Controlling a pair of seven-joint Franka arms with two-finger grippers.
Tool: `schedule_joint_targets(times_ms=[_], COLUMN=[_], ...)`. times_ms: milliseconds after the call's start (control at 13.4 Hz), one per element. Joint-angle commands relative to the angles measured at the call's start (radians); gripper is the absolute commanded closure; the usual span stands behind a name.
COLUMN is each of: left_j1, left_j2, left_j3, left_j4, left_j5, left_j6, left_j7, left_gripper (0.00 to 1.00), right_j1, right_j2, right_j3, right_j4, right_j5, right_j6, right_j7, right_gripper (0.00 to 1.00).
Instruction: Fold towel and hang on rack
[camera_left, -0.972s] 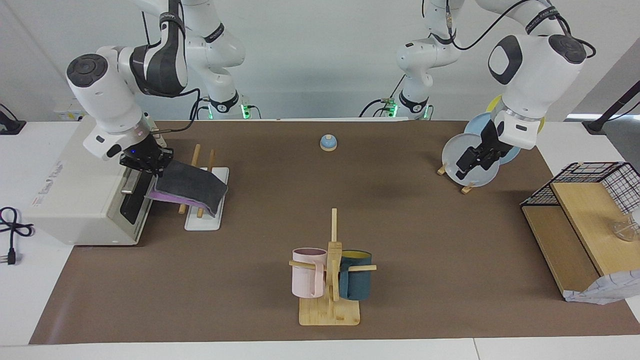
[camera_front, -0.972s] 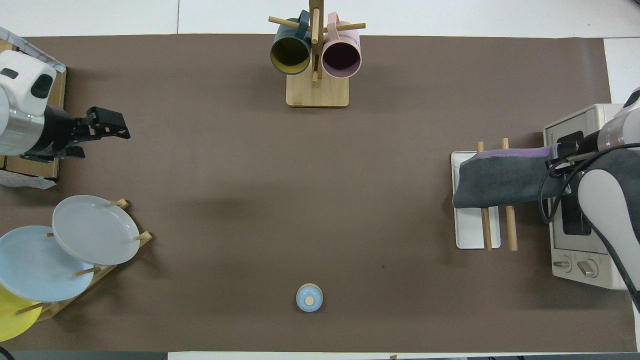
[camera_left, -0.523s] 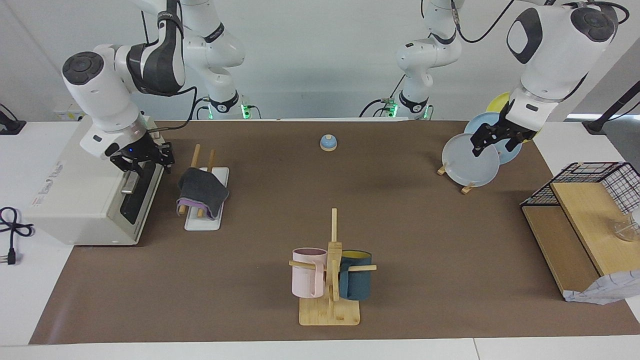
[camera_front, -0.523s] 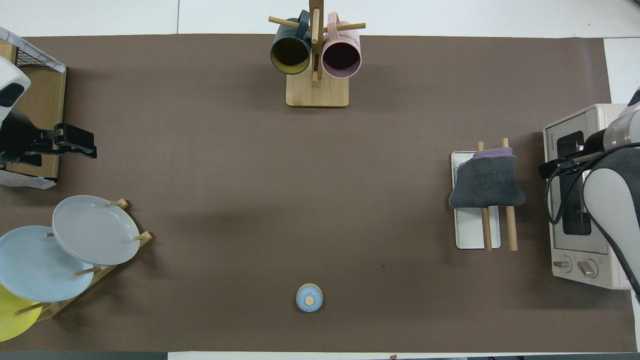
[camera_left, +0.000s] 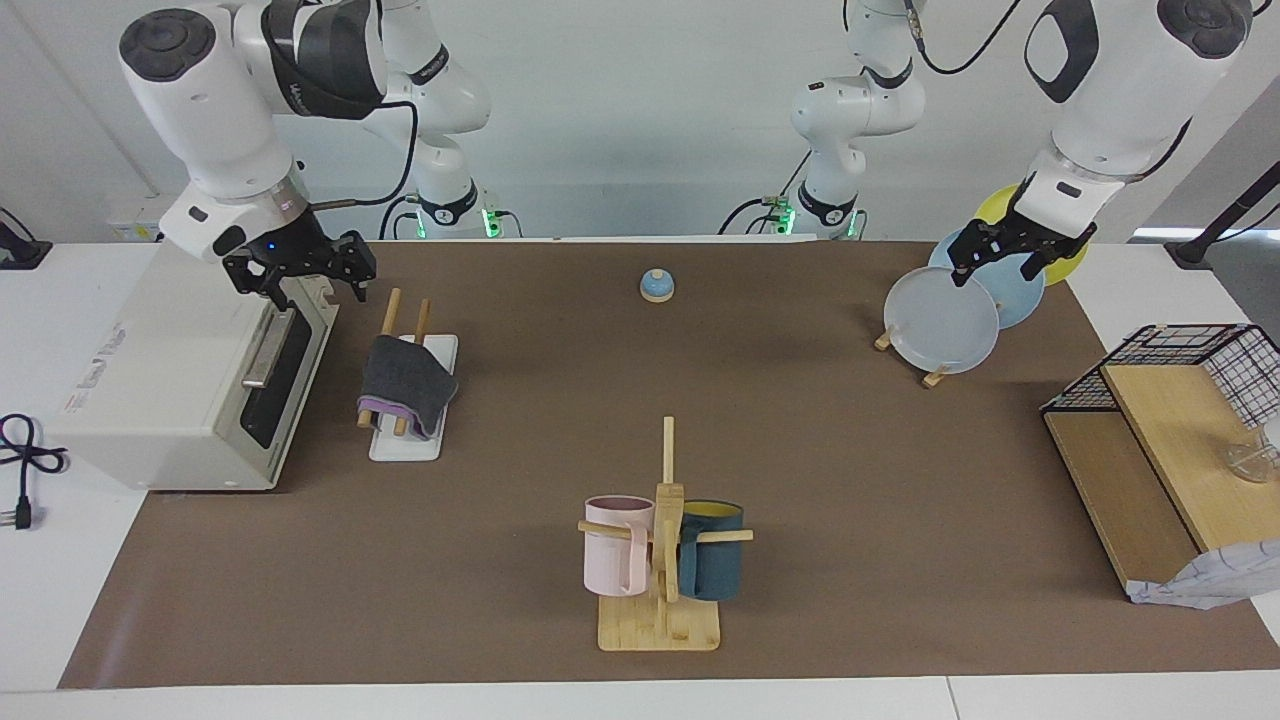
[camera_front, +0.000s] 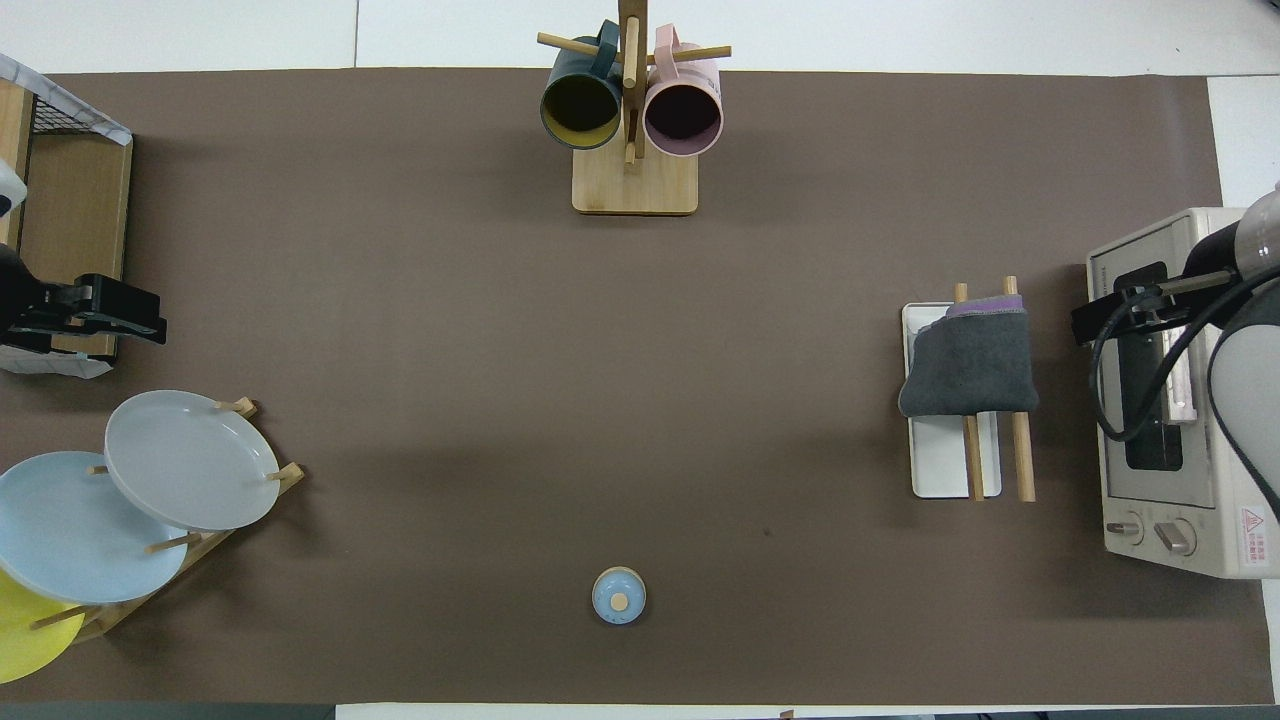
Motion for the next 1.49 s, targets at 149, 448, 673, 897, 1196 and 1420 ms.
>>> schedule_joint_targets(times_ms=[149,448,673,897,1196,1420], left_j1=[-0.018,-0.013,-0.012,-0.012,-0.013,-0.012], left_j2=[-0.019,-0.022,-0.021,-0.022,-0.022,-0.022], left_j3=[0.021,0.021,0.014,0.018,0.019,0.019], left_j4=[-0.035,-0.043,-0.041,-0.041,-0.039,-0.039], left_j5=[-0.026,-0.026,-0.026,-0.026,-0.026,-0.026], left_j6=[0.084,0.089,0.08,0.072,0.074,0.085], left_j7=[0.022,0.025,0.025,0.022,0.022,0.018], left_gripper=[0.0,0.0,0.0,0.0,0.0,0.0], right_j1=[0.037,0.037,0.043,0.029,0.028,0.029], right_j2=[0.076,0.09,0.088,0.09,0.073,0.07], right_j3=[-0.008,-0.023,-0.026,-0.029,-0.029,-0.029], right_j4=[0.113,0.155,0.161,0.181,0.19,0.188], right_j5=[0.021,0.038,0.035,0.041,0.049,0.052], right_j6=[-0.076,-0.103,-0.123,-0.155,-0.163,-0.18], right_j7=[0.061,0.07,0.076,0.081,0.096,0.099], right_gripper=[0.0,0.0,0.0,0.0,0.0,0.0])
